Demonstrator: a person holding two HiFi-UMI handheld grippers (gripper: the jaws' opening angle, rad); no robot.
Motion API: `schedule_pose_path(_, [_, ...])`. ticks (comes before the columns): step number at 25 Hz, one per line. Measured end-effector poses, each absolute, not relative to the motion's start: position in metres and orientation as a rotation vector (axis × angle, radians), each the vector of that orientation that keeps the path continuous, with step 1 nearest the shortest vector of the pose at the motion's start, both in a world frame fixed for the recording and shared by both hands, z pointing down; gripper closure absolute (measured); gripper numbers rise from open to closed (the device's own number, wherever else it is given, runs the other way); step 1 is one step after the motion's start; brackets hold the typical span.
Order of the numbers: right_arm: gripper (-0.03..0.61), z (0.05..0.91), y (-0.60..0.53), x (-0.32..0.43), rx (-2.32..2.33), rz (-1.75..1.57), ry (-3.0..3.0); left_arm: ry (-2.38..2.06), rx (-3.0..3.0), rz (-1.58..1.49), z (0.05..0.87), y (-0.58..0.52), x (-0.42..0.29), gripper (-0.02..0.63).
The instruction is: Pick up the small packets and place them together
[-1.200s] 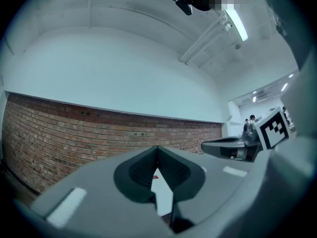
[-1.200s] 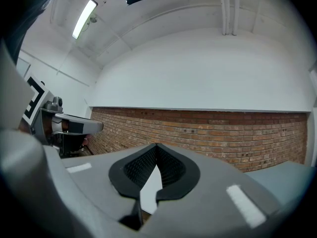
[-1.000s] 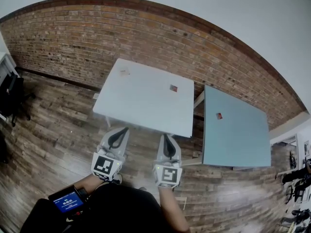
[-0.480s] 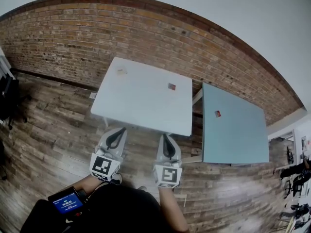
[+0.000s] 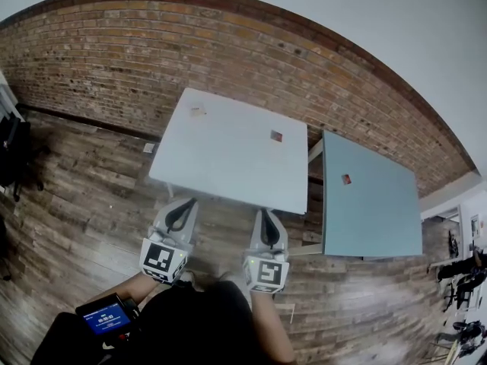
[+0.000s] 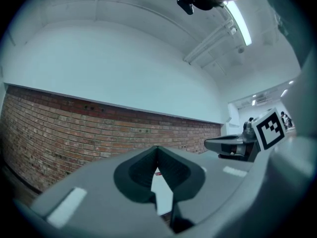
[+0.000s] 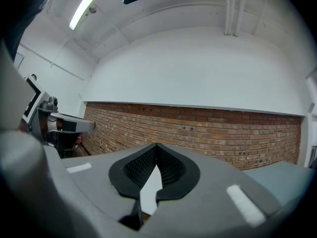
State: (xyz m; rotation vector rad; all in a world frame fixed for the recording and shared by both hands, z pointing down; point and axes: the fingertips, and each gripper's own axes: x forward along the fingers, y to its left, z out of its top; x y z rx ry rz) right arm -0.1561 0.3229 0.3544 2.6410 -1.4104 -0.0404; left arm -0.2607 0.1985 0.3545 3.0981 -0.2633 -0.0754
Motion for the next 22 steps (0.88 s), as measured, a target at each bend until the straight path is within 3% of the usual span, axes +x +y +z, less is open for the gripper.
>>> schedule_pose_path(10, [0.577, 0.371, 0.297, -0.134, 2.640, -0.004, -1.429, -0.310, 3.102, -0.077, 0.360, 0.186, -0.258, 0.614])
schedule_pose_path(22, [0.577, 0.388, 0.271, -0.070, 2.625, 0.024, -1.468, -0.359, 3.105, -0.006, 0.373, 0.160, -0.201, 0.614])
